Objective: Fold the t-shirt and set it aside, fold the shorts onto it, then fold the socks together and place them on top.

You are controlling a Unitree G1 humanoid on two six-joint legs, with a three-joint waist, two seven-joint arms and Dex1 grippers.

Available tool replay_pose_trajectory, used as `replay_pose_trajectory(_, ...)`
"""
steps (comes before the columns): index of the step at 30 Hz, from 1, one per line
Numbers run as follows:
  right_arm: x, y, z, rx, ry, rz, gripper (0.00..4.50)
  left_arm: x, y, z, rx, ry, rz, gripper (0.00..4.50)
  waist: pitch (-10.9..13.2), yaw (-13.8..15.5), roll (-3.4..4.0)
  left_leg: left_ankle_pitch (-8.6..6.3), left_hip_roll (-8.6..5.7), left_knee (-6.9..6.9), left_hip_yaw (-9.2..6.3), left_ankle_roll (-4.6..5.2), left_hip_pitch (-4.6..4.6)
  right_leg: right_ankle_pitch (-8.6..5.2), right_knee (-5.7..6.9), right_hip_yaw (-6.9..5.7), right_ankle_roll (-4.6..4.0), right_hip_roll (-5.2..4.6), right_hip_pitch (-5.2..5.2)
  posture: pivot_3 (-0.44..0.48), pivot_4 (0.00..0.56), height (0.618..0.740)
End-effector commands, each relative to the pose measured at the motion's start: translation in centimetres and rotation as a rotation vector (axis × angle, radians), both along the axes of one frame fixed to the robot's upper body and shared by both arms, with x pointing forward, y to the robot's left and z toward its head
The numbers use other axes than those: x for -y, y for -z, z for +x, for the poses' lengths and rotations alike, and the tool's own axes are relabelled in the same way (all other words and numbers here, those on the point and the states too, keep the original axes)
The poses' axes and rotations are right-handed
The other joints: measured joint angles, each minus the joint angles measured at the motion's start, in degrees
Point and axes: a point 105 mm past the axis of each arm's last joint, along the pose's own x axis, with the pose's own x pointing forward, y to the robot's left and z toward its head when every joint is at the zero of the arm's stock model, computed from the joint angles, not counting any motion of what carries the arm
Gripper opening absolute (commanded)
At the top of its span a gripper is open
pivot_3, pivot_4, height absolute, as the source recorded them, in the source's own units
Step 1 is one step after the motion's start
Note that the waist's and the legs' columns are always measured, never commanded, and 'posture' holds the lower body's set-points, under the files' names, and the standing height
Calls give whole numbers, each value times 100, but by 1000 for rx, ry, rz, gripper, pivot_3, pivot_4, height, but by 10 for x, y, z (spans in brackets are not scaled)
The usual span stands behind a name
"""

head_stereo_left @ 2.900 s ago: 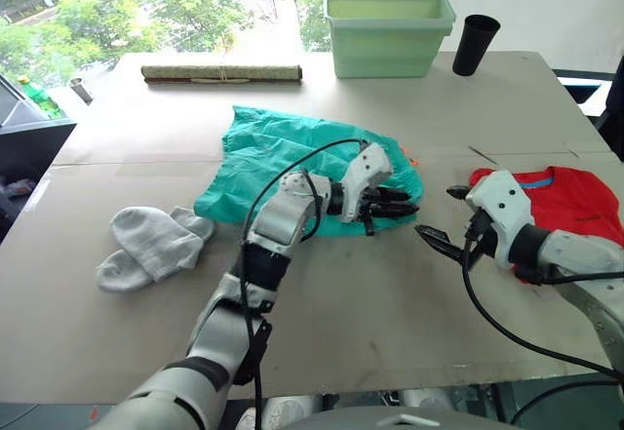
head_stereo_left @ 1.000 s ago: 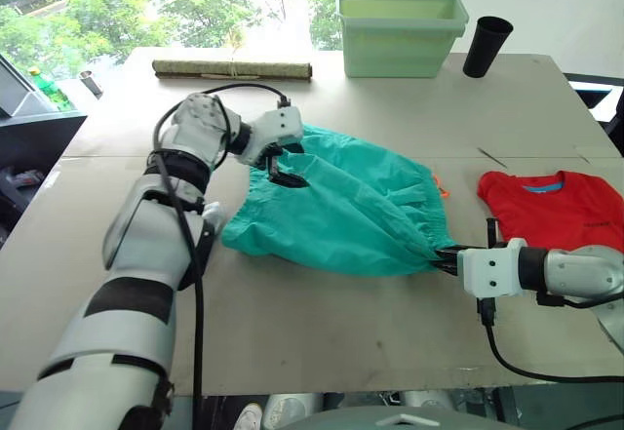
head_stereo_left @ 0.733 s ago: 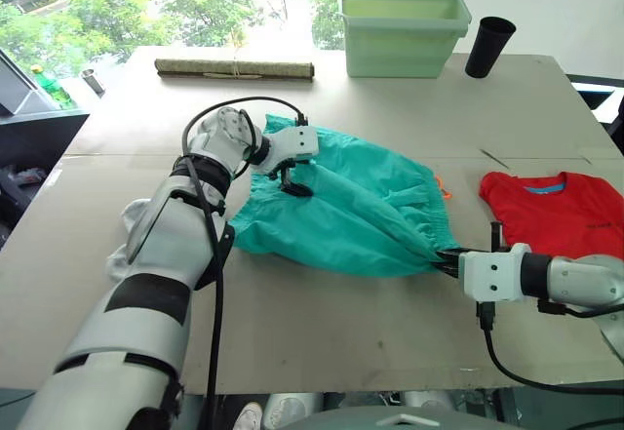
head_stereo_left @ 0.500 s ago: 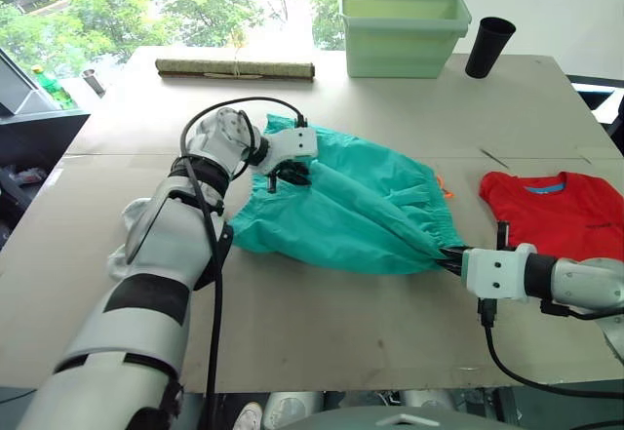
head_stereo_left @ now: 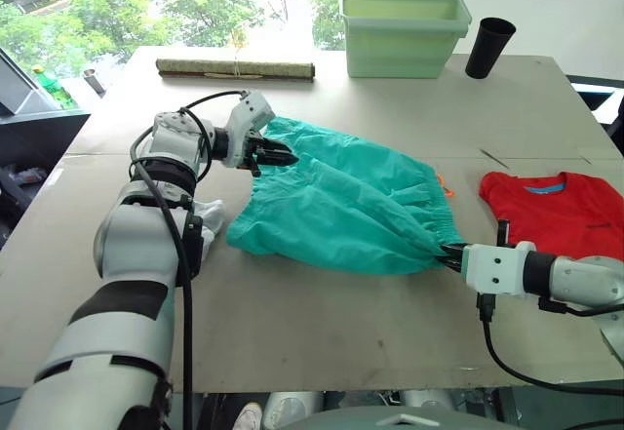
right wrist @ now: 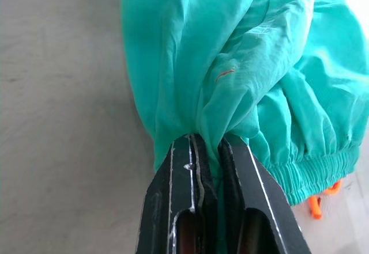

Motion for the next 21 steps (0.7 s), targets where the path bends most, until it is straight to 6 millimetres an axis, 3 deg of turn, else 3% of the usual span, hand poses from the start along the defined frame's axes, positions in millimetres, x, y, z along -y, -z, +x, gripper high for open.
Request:
replay_pose_trajectory(1, -3, -9, 2, 43, -16, 9, 0, -4, 0, 0, -9, -30, -12, 3356, 0, -2, 0, 0, 0, 0, 0, -1, 1, 0, 1, 0, 0, 0, 0, 0, 150, 731)
replay_pose_trajectory(3, -3, -9, 3, 44, -17, 8, 0, -3, 7, -2, -40, -29, -17, 4055, 0, -4, 0, 1, 0, 0, 0, -2, 2, 0, 2, 1, 0, 1, -1, 0, 150, 731)
replay_pose_trajectory(7, -3, -10, 3, 44, -14, 8, 0, 6, 23, -2, -59, -29, -1, 4055, -1, 16, -1, 2, 0, 0, 0, -3, 1, 0, 2, 2, -1, -1, 0, 0, 150, 731)
replay_pose_trajectory(13, -5, -11, 2, 44, -7, 13, 0, 21, 11, -7, -77, 39, -119, 4055, -3, 1, -3, 2, 0, 1, 0, -4, 1, 1, 5, 3, -2, -3, -1, 0, 150, 731)
replay_pose_trajectory(21, -5, -13, 3, 44, -1, 18, 0, 23, 17, -14, -131, 80, -105, 4055, -3, 2, -3, 2, 0, 1, 0, -4, 2, 0, 5, 4, -2, -1, -2, 0, 150, 731)
